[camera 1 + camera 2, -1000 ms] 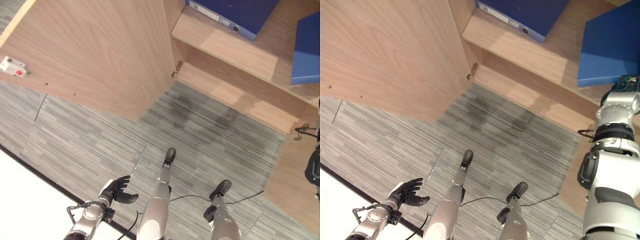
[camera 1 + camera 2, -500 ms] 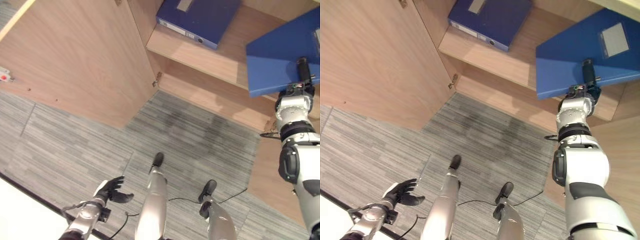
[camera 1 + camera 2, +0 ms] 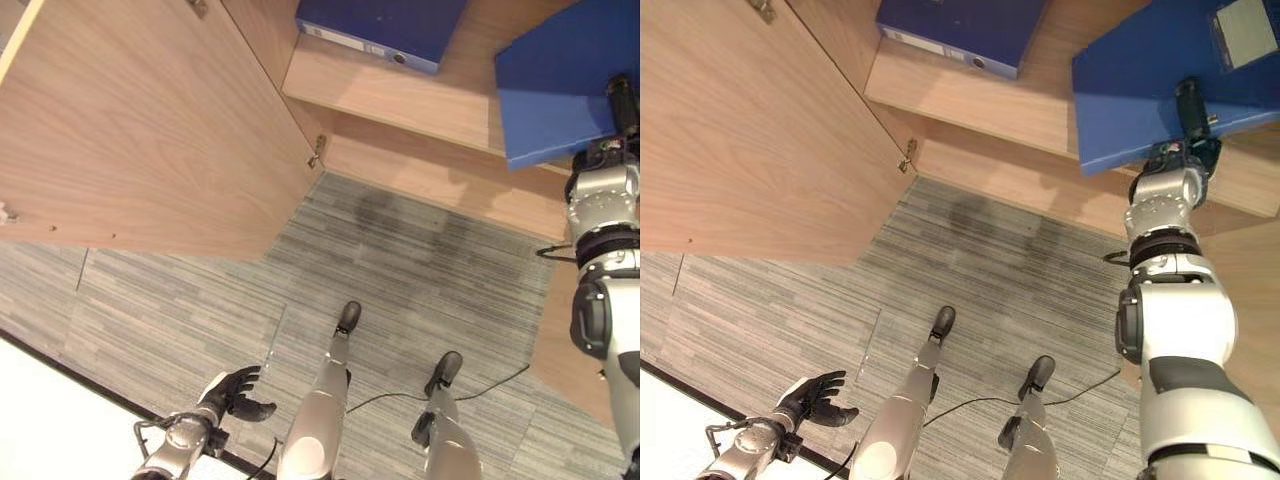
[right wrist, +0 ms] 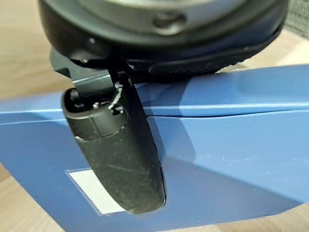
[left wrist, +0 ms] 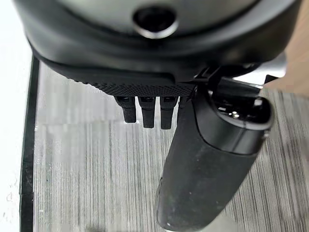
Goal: Put the empty folder in the office cabinet
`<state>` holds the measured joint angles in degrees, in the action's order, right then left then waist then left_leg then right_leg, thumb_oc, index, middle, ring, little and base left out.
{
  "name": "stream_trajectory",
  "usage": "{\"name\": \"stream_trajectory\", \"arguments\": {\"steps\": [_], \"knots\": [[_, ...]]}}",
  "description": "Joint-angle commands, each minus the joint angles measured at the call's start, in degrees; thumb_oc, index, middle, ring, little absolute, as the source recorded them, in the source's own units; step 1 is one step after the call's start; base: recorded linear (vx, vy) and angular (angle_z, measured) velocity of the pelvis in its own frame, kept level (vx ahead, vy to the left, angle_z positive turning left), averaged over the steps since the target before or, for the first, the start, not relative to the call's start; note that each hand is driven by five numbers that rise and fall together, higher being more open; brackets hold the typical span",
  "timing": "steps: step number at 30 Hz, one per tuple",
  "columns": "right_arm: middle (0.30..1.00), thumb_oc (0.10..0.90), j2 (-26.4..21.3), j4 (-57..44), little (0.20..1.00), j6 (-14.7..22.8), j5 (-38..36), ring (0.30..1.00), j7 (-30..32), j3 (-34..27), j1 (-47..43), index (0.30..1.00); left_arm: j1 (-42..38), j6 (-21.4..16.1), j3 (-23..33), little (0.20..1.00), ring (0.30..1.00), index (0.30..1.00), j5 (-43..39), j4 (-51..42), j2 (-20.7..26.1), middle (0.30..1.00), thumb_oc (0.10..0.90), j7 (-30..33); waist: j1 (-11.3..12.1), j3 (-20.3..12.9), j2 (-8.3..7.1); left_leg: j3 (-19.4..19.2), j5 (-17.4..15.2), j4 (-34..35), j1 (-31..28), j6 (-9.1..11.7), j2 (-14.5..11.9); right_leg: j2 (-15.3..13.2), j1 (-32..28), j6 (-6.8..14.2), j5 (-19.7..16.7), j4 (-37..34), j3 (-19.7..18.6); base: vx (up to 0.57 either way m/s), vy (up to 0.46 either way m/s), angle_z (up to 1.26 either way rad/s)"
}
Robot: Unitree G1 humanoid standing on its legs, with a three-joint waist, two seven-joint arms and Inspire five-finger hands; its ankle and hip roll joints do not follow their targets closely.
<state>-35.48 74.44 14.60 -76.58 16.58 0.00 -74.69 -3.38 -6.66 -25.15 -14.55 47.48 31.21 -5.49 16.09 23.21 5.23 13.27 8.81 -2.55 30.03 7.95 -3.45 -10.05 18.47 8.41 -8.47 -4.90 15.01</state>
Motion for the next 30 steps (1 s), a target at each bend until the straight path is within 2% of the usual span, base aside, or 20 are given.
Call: {"name": "stream_trajectory", "arguments": {"steps": [1,6,14,17,23,30], "knots": [[0.3,0.4,-5.2,-6.1,0.3,4.3,2.4,0.3,-2.8,3.5,-2.3,0.3,3.7,0.2,-0.1,0.9,0.9,0.9,1.2,1.4,4.9,0.9,0.8,-0.4,-0.1,-1.7,-4.28,-0.2,-7.5,-1.1,-2.4,-0.5,1.3,2.5,-1.9,1.7,9.9,4.4,0.5,0.08,0.005,-0.09],[0.3,0.4,-6.0,-5.0,0.3,4.3,2.1,0.3,-2.6,3.1,-2.9,0.3,5.2,-0.1,0.1,0.9,0.9,0.9,0.3,0.9,5.4,0.9,0.8,-0.8,0.6,-1.5,-4.75,-0.3,-8.2,-0.5,-2.7,-0.9,1.4,2.3,-2.1,2.2,9.2,3.6,1.3,0.05,0.007,-0.08],[0.3,0.4,-7.4,-3.9,0.3,5.1,-0.3,0.3,-2.2,2.2,-4.4,0.3,5.7,-0.1,0.1,0.9,0.9,0.9,0.2,0.5,6.1,0.9,0.8,-0.7,0.8,-0.9,-3.93,-0.3,-8.3,0.8,-3.3,-1.0,1.5,1.9,-1.4,2.7,8.6,3.6,2.2,0.01,0.006,0.0],[0.3,0.4,-8.0,-3.1,0.3,5.9,-2.4,0.3,-2.0,1.3,-5.2,0.3,6.1,-0.2,-0.5,0.9,0.9,0.9,0.9,0.2,6.4,0.9,0.8,-0.8,1.2,-1.0,-3.44,-0.2,-8.2,1.5,-3.6,-0.9,1.6,1.7,-1.2,2.8,8.5,3.4,2.7,0.0,0.0,0.0],[0.3,0.4,-5.2,-5.6,0.3,9.0,-6.8,0.3,-1.3,0.3,-7.5,0.3,5.7,0.2,-1.7,0.9,0.9,0.9,1.4,0.1,6.1,0.9,0.8,-0.3,2.1,-1.7,-1.8,-0.1,-7.5,3.8,-4.9,-0.7,1.9,1.3,-1.0,3.0,8.2,2.7,3.4,0.04,-0.015,0.0],[0.3,0.4,-5.2,-4.5,0.3,9.2,-8.1,0.3,-1.5,0.2,-9.0,0.3,5.6,0.1,-2.7,0.9,0.9,0.9,2.4,0.2,6.1,0.9,0.8,-0.4,3.5,-2.5,-0.32,0.4,-7.2,4.2,-4.6,-0.4,2.4,0.9,-1.1,3.1,8.5,2.5,4.2,0.03,-0.019,0.03]]}}
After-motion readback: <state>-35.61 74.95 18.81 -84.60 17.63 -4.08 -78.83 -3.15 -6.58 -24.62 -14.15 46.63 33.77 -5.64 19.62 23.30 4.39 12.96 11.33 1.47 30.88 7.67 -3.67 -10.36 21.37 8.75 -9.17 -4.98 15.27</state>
